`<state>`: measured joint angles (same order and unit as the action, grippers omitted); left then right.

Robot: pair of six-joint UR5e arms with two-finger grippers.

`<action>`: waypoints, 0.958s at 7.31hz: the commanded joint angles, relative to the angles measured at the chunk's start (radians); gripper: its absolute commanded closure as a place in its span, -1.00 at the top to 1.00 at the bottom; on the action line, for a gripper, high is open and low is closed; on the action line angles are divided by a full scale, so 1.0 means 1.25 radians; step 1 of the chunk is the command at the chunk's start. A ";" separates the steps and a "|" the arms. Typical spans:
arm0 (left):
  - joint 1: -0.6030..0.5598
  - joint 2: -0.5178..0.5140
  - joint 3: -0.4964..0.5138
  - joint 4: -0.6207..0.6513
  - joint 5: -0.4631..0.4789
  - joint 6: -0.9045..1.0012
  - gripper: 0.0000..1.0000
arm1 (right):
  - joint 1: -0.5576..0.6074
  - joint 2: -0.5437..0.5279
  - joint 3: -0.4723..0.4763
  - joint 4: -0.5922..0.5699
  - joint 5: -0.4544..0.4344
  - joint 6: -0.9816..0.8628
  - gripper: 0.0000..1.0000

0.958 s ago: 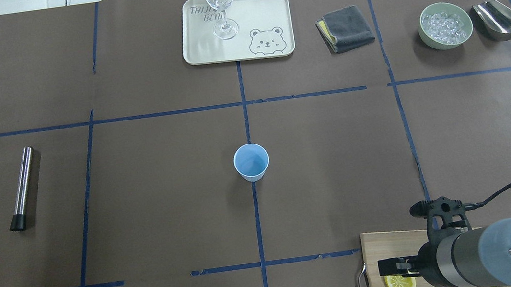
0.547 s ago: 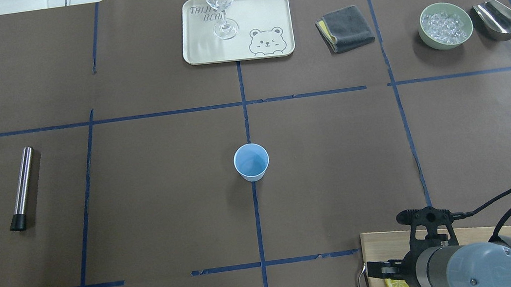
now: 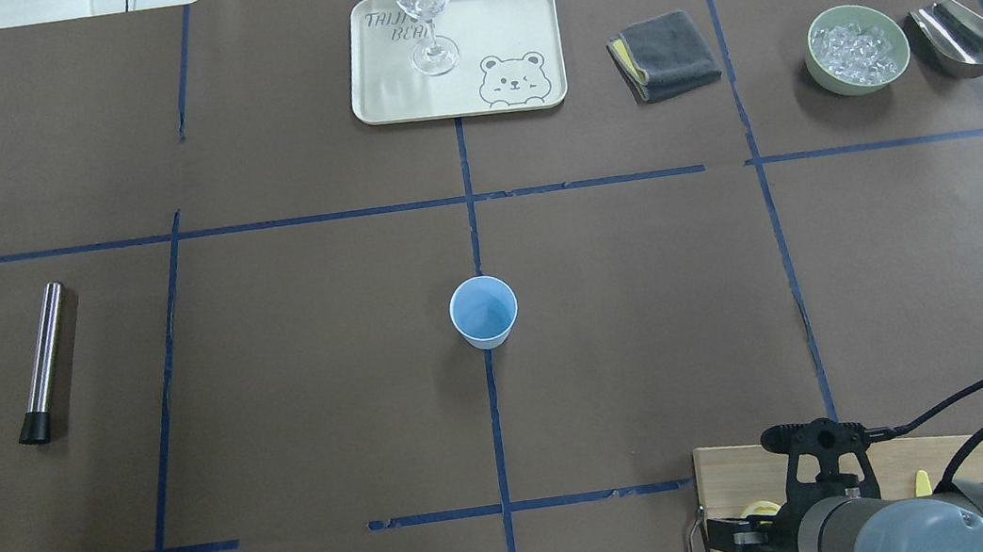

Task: Squeeze lemon into cup
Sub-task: 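Move the right gripper down over the lemon slices on the cutting board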

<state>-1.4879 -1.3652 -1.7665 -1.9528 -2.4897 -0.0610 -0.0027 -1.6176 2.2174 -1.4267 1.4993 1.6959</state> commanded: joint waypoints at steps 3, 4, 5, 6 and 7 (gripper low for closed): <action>0.000 0.000 -0.002 0.000 0.000 0.001 1.00 | -0.010 -0.001 -0.025 0.005 0.009 0.001 0.83; 0.000 0.000 -0.002 0.000 0.000 0.001 1.00 | -0.011 -0.001 -0.024 0.005 0.009 0.001 0.63; 0.000 0.000 -0.003 0.000 0.000 0.001 1.00 | -0.013 -0.001 -0.024 0.005 0.008 0.002 0.37; 0.000 0.000 -0.003 0.000 0.000 0.001 1.00 | -0.013 -0.001 -0.020 0.005 0.008 0.002 0.05; 0.000 0.000 -0.004 0.000 0.000 0.001 1.00 | -0.013 0.001 -0.015 0.005 0.007 0.002 -0.20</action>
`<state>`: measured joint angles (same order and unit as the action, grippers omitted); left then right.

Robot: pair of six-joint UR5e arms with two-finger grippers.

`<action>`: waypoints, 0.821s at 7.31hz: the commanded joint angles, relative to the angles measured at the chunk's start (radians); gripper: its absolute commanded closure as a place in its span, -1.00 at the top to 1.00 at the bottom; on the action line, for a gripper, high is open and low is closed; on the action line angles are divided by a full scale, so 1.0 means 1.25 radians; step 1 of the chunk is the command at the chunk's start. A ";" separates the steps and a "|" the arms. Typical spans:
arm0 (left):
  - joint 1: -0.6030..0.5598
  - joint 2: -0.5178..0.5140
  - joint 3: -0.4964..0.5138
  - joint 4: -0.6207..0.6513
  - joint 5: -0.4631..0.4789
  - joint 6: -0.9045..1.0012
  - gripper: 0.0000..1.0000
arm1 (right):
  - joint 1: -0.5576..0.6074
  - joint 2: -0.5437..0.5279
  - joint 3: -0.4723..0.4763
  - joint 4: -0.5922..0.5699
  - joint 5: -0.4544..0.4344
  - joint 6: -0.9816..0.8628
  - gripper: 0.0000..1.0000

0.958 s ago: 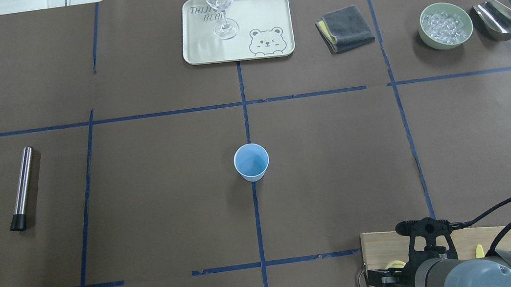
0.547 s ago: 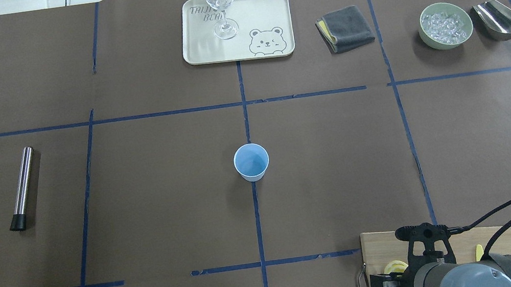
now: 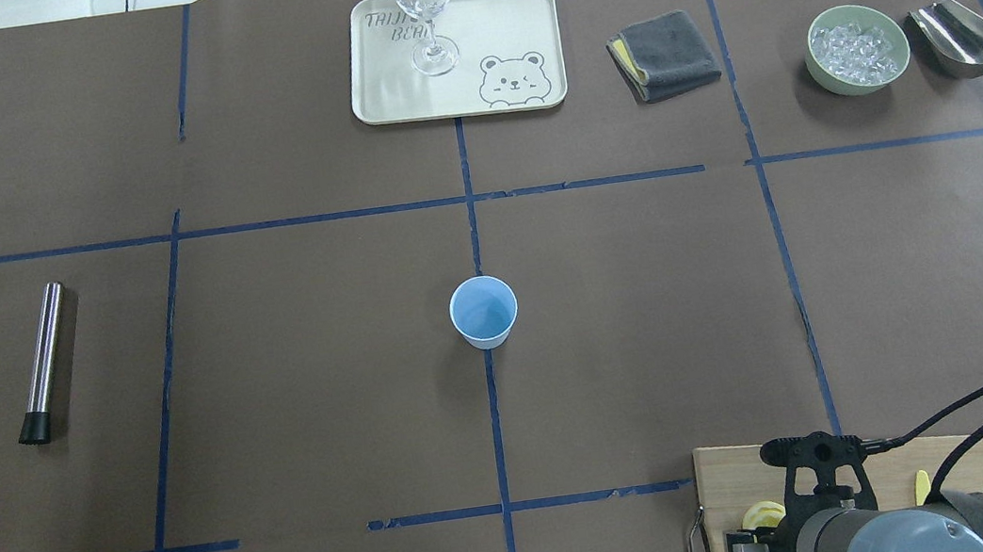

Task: Squeeze lemon into cup
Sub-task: 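Close the right gripper on a lemon slice and lift it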

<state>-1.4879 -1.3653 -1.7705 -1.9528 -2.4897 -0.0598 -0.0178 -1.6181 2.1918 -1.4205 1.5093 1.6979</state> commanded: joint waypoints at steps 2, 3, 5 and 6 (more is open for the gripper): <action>0.000 0.000 -0.005 0.001 -0.001 0.000 1.00 | 0.003 -0.001 0.033 -0.001 -0.002 0.000 -0.26; 0.000 0.000 -0.005 0.001 -0.001 0.000 1.00 | 0.003 -0.004 0.042 -0.005 -0.001 0.001 -0.24; 0.000 0.000 -0.005 0.001 -0.001 0.000 1.00 | 0.004 -0.005 0.046 -0.007 -0.002 0.003 -0.21; 0.000 0.000 -0.005 0.001 -0.001 0.000 1.00 | 0.004 -0.015 0.050 -0.007 -0.004 0.003 -0.17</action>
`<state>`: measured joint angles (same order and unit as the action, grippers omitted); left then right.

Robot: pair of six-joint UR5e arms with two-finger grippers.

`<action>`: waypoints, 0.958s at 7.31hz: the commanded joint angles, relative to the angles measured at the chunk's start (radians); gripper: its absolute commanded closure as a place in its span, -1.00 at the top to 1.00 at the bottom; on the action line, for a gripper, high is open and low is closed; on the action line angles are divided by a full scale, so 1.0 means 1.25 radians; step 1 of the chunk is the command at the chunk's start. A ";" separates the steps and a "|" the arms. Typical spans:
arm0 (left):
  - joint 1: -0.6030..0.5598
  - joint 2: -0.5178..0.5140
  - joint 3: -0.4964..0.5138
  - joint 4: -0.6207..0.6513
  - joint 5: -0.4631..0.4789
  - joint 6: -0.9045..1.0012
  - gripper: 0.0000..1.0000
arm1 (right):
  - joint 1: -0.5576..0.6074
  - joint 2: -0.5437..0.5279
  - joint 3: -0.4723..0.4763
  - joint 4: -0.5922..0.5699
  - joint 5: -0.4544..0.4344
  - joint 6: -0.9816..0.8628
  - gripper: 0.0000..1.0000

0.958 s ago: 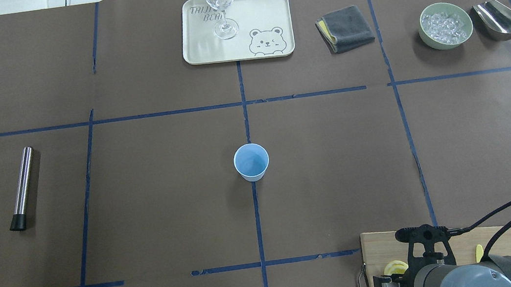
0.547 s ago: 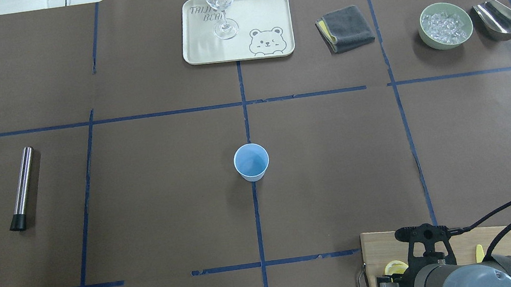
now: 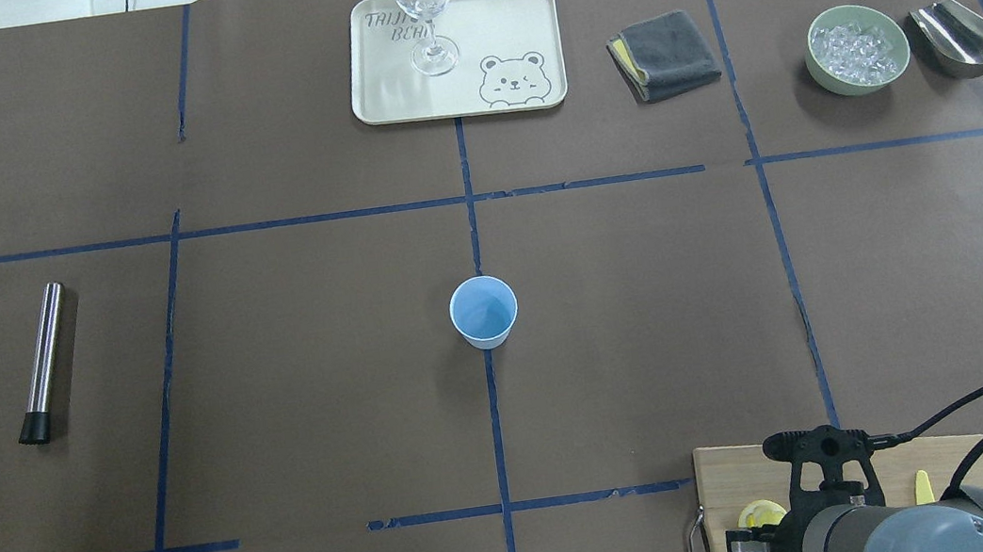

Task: Squeeze lemon into cup
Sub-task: 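Close the right gripper on a lemon slice and lift it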

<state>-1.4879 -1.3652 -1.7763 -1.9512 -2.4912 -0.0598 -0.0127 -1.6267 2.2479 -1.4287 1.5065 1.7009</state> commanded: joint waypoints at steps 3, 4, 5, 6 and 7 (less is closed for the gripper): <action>0.000 0.000 -0.001 0.000 0.000 0.000 1.00 | 0.012 -0.008 0.017 -0.002 -0.006 0.000 -0.08; 0.000 0.000 -0.001 0.000 0.000 0.000 1.00 | 0.026 -0.006 0.028 -0.002 -0.006 0.000 -0.07; 0.000 0.006 -0.004 0.000 0.000 0.000 1.00 | 0.048 -0.002 0.033 -0.002 -0.006 0.000 -0.07; 0.000 0.009 -0.004 0.000 -0.001 0.000 1.00 | 0.065 0.007 0.034 -0.002 -0.005 -0.001 -0.05; 0.000 0.012 -0.004 -0.001 -0.001 0.000 1.00 | 0.081 0.030 0.031 -0.002 -0.001 -0.001 -0.05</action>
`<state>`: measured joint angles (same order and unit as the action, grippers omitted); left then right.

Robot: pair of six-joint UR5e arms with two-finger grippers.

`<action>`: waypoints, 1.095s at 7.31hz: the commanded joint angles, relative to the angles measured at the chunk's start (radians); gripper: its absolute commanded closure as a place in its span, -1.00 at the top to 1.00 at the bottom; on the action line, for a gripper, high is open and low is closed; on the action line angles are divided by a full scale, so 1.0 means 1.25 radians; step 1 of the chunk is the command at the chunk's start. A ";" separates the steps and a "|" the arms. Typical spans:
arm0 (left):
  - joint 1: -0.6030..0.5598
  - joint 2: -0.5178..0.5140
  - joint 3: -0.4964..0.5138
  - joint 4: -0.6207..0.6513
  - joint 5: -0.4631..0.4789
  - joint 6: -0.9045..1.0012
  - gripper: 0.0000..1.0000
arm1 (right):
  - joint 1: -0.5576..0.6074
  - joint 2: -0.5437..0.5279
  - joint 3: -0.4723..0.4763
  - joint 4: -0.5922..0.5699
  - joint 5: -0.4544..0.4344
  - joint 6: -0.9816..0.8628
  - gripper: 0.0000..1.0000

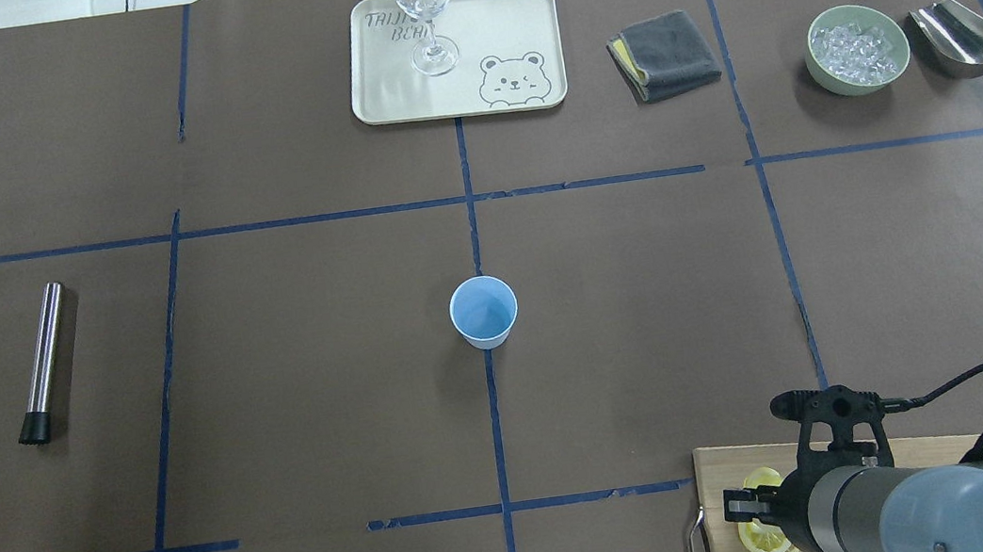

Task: Squeeze lemon into cup
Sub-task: 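Close the right gripper on a lemon slice and lift it, then carry the lemon slice with the right gripper over the blue cup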

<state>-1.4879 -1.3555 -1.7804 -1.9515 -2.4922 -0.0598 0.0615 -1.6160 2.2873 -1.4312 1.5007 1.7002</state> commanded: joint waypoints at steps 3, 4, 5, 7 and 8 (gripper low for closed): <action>0.000 0.009 0.000 0.000 0.000 0.002 1.00 | 0.073 0.109 -0.018 -0.007 0.008 -0.003 -0.05; 0.000 0.012 0.000 0.000 0.000 0.004 1.00 | 0.104 0.188 -0.029 -0.084 0.011 -0.009 -0.05; 0.000 0.012 0.000 -0.001 0.000 0.004 1.00 | 0.146 0.283 -0.058 -0.154 0.048 -0.010 -0.05; 0.000 0.012 0.000 -0.001 0.001 0.004 1.00 | 0.207 0.422 -0.170 -0.173 0.077 -0.011 -0.05; 0.000 0.012 0.000 -0.001 0.001 0.004 1.00 | 0.229 0.498 -0.256 -0.166 0.076 -0.010 -0.05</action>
<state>-1.4880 -1.3408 -1.7810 -1.9523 -2.4917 -0.0553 0.3058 -1.1158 2.0887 -1.6371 1.5890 1.6869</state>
